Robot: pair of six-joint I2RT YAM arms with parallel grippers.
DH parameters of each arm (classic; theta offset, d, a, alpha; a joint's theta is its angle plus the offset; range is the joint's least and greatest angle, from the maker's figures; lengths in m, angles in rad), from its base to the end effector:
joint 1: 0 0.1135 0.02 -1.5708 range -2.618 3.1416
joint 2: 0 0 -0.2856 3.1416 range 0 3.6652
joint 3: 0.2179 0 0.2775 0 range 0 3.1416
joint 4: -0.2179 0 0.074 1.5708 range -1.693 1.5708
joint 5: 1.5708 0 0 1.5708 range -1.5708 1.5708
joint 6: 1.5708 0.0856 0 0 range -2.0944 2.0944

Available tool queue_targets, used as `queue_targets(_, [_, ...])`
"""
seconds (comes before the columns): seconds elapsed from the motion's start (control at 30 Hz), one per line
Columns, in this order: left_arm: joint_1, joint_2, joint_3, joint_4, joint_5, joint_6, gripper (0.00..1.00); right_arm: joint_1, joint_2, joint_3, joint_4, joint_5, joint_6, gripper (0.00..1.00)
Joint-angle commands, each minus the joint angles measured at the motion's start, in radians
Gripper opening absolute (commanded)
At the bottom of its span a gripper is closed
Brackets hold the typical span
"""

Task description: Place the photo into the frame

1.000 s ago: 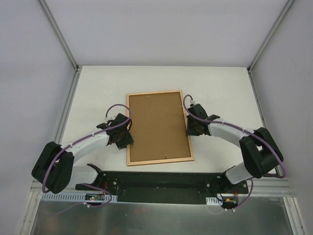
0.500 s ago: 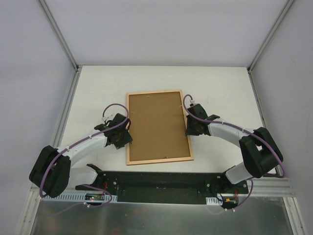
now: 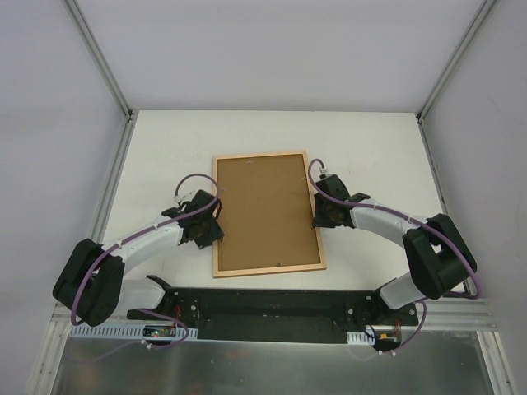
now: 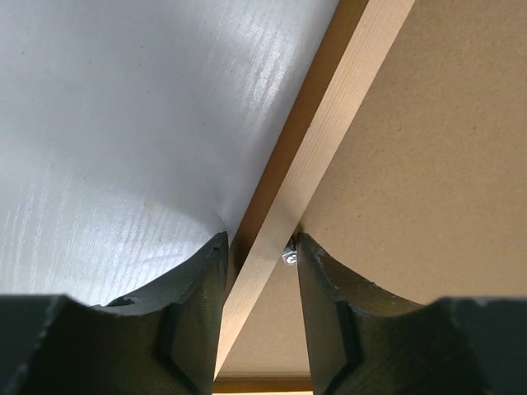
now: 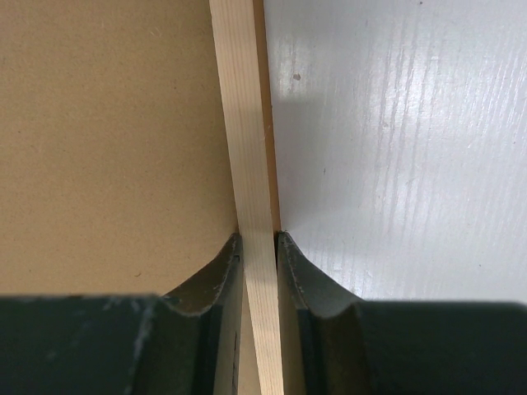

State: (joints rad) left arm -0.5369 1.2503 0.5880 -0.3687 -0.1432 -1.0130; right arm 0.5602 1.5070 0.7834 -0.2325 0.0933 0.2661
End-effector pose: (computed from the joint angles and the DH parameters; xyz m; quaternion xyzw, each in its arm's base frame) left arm 0.2315 -0.1236 0.1291 -0.2452 0.9297 -0.1368 0.2383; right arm 0.2892 0.1720 0.1340 -0.1255 0.9439 0.0806 0.2946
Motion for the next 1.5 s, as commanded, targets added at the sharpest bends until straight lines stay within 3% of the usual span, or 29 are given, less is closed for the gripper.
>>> queue_targets(0.0, [-0.002,0.023,-0.03,-0.015,-0.056,-0.015,0.35,-0.005,0.055,-0.053,-0.047,0.028,0.001,0.01])
queue_targets(0.17, [-0.002,0.008,-0.042,-0.016,-0.062,-0.015,0.24,-0.005,0.058,-0.055,-0.047,0.029,0.001,0.01])
queue_targets(0.37, [-0.002,-0.022,-0.063,-0.026,-0.052,-0.013,0.0,-0.005,0.059,-0.052,-0.045,0.029,0.002,0.01])
queue_targets(0.63, [-0.002,-0.115,-0.057,-0.029,-0.042,0.1,0.0,-0.005,0.056,-0.056,-0.048,0.034,-0.007,0.0])
queue_targets(0.73, [-0.002,-0.187,-0.045,-0.05,-0.047,0.143,0.25,-0.005,0.05,-0.059,-0.05,0.031,-0.018,0.01])
queue_targets(0.87, [-0.002,-0.244,-0.005,-0.075,-0.053,0.174,0.43,-0.003,0.044,-0.069,-0.047,0.025,-0.031,0.01])
queue_targets(1.07, [0.053,-0.145,0.13,-0.079,-0.073,0.228,0.49,-0.003,0.036,-0.078,-0.05,0.02,-0.042,0.01])
queue_targets(1.23, [0.213,0.088,0.303,-0.033,0.008,0.309,0.57,0.009,0.027,-0.093,-0.047,0.019,-0.038,0.01])
queue_targets(1.47, [0.278,0.383,0.545,-0.016,0.097,0.364,0.66,0.021,0.03,-0.107,-0.036,0.014,-0.031,0.01])
